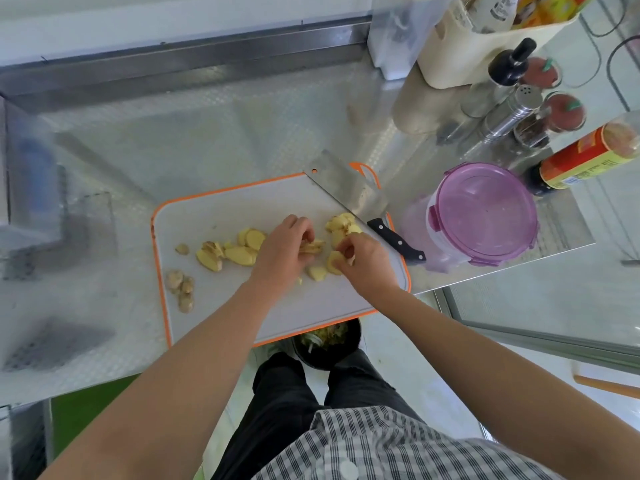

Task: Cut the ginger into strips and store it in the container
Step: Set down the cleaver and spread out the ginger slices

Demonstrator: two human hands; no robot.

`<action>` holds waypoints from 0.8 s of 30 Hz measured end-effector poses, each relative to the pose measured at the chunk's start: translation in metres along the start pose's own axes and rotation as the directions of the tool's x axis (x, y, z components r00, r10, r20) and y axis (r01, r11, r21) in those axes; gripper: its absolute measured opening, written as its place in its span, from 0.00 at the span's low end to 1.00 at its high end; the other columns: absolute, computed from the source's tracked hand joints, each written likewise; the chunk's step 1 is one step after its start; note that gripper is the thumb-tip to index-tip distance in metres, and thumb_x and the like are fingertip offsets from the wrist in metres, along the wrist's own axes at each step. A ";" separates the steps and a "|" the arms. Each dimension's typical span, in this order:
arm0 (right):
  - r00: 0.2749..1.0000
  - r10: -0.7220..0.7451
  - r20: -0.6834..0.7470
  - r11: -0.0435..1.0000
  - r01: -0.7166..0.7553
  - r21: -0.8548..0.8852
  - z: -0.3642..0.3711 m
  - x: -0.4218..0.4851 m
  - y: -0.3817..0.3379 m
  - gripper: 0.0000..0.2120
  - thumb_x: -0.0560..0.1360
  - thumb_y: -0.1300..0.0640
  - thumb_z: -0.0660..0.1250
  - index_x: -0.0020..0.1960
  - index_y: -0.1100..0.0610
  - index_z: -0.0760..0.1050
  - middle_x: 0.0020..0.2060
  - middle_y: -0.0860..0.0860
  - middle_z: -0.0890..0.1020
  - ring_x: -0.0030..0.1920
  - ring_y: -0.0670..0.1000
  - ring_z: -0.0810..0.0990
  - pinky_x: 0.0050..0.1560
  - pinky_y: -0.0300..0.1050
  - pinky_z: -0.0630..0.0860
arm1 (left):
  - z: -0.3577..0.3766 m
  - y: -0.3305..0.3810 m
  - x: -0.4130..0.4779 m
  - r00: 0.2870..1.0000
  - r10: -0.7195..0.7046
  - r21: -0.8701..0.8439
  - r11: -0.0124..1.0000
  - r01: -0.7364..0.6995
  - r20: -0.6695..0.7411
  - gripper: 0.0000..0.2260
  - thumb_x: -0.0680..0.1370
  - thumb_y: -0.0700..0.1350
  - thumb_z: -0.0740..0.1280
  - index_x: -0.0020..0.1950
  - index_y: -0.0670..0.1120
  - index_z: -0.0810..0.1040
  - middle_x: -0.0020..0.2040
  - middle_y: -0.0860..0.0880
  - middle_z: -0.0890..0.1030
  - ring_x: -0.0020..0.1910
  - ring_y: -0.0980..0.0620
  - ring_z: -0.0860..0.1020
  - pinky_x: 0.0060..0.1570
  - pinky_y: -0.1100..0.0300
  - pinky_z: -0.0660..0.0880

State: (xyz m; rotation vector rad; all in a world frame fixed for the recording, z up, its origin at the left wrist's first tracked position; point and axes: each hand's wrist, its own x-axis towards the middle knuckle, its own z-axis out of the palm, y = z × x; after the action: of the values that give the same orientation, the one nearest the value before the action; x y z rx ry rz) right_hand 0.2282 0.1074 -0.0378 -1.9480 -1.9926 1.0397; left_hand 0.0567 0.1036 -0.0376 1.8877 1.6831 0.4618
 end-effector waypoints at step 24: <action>0.935 -0.310 0.170 0.950 0.313 0.008 0.021 -0.002 -0.020 0.13 0.72 0.62 0.70 0.56 0.58 0.76 0.49 0.53 0.75 0.40 0.51 0.76 0.47 0.54 0.76 | 0.008 -0.013 -0.057 0.983 -0.166 -0.049 0.985 0.163 -0.072 0.19 0.70 0.39 0.74 0.61 0.42 0.77 0.55 0.44 0.75 0.47 0.46 0.78 0.48 0.59 0.71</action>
State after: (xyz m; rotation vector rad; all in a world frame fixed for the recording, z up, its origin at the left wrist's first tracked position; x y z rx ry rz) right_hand 0.2004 0.1001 -0.0409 -1.5226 -2.3118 1.1357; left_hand 0.0420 0.0465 -0.0453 1.7027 1.8468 0.5044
